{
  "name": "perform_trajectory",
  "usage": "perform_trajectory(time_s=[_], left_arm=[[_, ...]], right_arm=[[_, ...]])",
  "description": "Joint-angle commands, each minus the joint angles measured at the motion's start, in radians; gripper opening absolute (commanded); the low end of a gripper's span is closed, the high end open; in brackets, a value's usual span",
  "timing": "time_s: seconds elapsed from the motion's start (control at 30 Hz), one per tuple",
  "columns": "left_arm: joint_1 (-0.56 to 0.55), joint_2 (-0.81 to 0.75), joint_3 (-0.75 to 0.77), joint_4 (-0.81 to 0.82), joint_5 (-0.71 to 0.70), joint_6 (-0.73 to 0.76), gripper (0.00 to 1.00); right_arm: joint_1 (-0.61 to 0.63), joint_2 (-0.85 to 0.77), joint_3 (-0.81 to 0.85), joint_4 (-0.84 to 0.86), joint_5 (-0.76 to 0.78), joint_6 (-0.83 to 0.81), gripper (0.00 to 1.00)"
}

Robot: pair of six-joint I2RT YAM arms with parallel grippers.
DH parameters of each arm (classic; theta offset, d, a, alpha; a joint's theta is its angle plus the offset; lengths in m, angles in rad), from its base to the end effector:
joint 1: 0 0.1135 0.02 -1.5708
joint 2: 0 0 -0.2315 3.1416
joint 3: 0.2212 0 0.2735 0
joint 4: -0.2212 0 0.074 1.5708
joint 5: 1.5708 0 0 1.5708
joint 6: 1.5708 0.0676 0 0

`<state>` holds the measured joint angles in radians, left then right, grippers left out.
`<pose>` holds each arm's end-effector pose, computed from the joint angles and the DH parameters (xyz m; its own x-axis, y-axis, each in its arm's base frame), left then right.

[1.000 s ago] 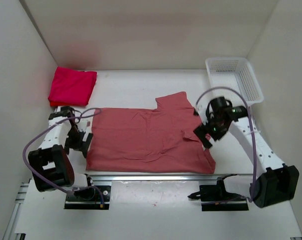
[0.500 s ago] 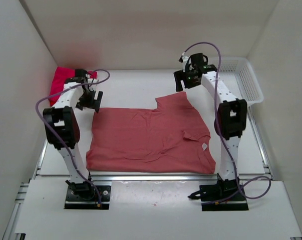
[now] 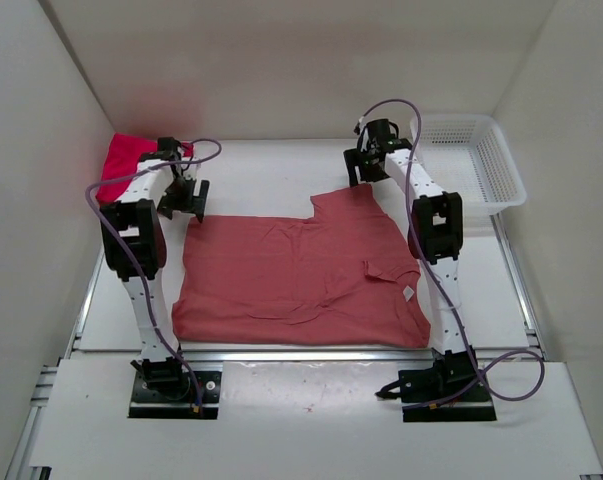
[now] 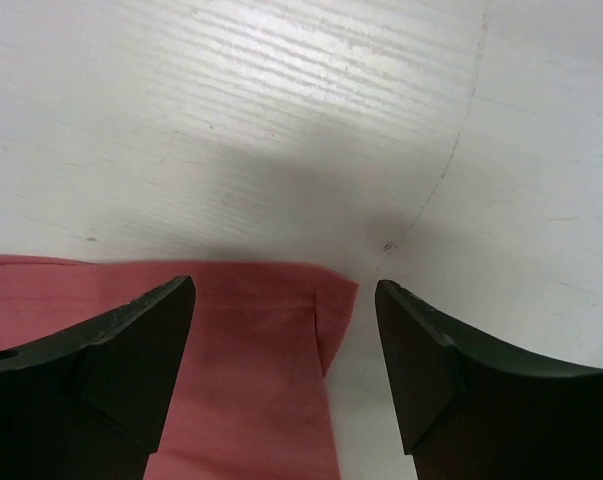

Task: Fold and stack the t-shirts
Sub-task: Grap the side of the flattened tshirt furthest away from the robot with both arms, then fold the other side of the tshirt into a rectangle

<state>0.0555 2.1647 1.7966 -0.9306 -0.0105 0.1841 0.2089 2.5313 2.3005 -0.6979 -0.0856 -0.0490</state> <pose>0.4574 0.0261 0.1289 -0.9561 0.1302 -0.2624 0.1188 0.9912 0.0591 0.5543 0.1234 0.1303 -0.7699 -0.2131 -0.6015 -0.2948 0.9548 0.0390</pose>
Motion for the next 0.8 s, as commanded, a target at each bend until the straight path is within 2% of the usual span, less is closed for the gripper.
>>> perform_trajectory(time_s=[0.0,0.07,0.17,0.3,0.37,0.4,0.43,0.47,0.5,0.53,0.57,0.63,0.77], left_arm=[[0.017,0.001,-0.006,-0.028,0.067,0.017,0.98],[0.010,-0.009,-0.035,-0.037,0.112,0.034,0.98],[0.003,0.007,-0.071,-0.030,0.107,0.029,0.98],[-0.031,0.075,-0.007,-0.040,0.110,0.035,0.91],[-0.045,0.081,0.009,-0.057,0.122,0.049,0.76],[-0.045,0.086,0.012,-0.054,0.133,0.058,0.72],[-0.042,0.087,0.004,-0.051,0.139,0.061,0.63],[-0.040,0.090,0.010,-0.059,0.136,0.060,0.50],[-0.043,0.092,0.012,-0.051,0.123,0.060,0.40],[-0.043,0.090,0.015,-0.045,0.110,0.054,0.19],[-0.040,0.083,0.023,-0.040,0.083,0.051,0.02],[-0.075,0.055,0.055,-0.034,0.049,0.064,0.00],[-0.077,-0.055,0.098,-0.005,0.081,0.069,0.00]], right_arm=[[0.006,0.018,0.027,0.006,0.020,-0.006,0.71],[0.004,0.006,0.007,-0.014,-0.006,-0.014,0.69],[0.012,0.001,-0.015,-0.012,-0.048,-0.009,0.66],[0.020,-0.006,-0.074,-0.035,-0.066,-0.018,0.58],[0.020,-0.014,-0.091,-0.035,-0.097,-0.029,0.48],[0.023,-0.022,-0.093,-0.029,-0.095,-0.025,0.34],[0.020,-0.025,-0.093,-0.032,-0.092,-0.031,0.23],[0.030,-0.029,-0.087,-0.026,-0.080,-0.032,0.06],[0.026,-0.026,-0.075,-0.022,-0.066,-0.041,0.00],[0.029,-0.043,-0.073,-0.025,-0.057,-0.048,0.00],[0.027,-0.049,-0.066,-0.026,-0.052,-0.046,0.00],[0.023,-0.109,-0.082,-0.034,-0.063,-0.057,0.00],[0.017,-0.264,-0.153,-0.051,-0.159,-0.087,0.00]])
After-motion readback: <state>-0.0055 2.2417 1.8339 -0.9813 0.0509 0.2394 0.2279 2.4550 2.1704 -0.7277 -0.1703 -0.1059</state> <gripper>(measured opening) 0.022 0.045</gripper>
